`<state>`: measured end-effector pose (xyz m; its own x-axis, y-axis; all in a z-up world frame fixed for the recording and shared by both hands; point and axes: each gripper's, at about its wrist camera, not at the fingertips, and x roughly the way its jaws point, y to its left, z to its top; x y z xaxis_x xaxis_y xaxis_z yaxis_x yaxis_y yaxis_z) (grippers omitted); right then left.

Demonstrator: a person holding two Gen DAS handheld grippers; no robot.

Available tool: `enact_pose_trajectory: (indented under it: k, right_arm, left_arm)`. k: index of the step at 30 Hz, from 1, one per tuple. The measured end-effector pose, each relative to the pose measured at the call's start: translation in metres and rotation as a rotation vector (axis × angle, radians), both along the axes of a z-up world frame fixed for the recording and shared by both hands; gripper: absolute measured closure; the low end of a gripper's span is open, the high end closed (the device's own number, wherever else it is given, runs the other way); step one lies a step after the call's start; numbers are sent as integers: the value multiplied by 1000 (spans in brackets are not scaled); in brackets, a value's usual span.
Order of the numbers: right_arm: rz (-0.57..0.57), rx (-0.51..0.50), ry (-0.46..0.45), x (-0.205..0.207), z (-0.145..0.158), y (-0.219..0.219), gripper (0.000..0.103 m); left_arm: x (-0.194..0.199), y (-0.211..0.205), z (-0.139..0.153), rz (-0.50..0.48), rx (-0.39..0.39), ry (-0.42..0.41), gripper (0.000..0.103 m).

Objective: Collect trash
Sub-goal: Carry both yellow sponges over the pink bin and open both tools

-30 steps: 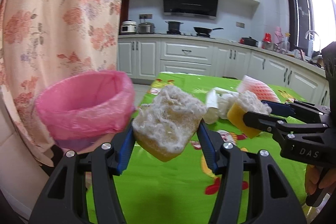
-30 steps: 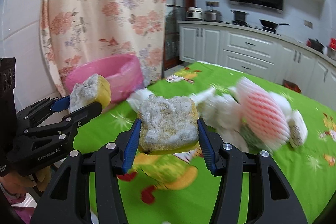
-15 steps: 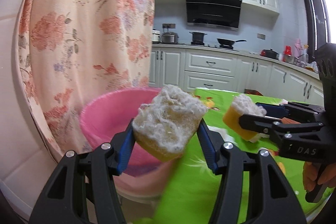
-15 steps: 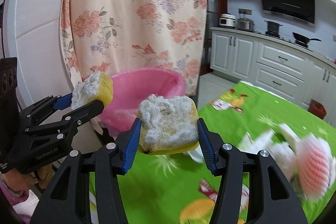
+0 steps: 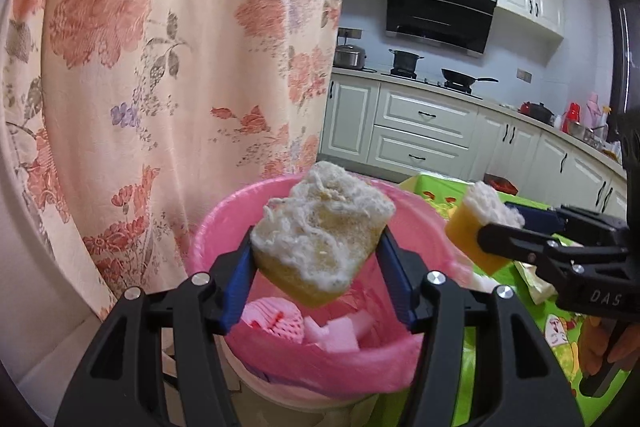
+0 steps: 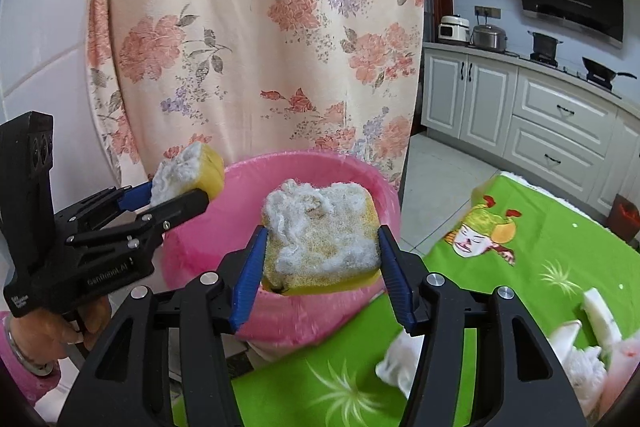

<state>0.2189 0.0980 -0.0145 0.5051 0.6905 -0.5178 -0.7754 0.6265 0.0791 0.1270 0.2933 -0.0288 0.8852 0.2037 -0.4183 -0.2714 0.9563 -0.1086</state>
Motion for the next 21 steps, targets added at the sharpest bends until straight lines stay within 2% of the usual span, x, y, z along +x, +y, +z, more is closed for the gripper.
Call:
enact_pose_trajectory:
  k: [9, 10, 12, 13, 18, 21]
  right_arm:
    - [18, -3, 24, 19, -8, 24, 44]
    - [24, 0, 23, 20, -9, 26, 42]
    - [34, 6, 28, 24, -10, 29, 32]
    - [38, 10, 31, 24, -10, 29, 31]
    - [42, 49, 24, 16, -5, 14, 30]
    - [44, 61, -9, 1, -1, -2, 30]
  left_arm:
    - [18, 28, -10, -1, -11, 44, 42]
    - [18, 28, -11, 2, -9, 45, 40]
    - [19, 32, -12, 16, -5, 43, 32]
    - [18, 32, -12, 22, -3, 41, 29]
    - [8, 36, -13, 44, -2, 37, 25]
    - [-3, 30, -13, 46, -12, 25, 17]
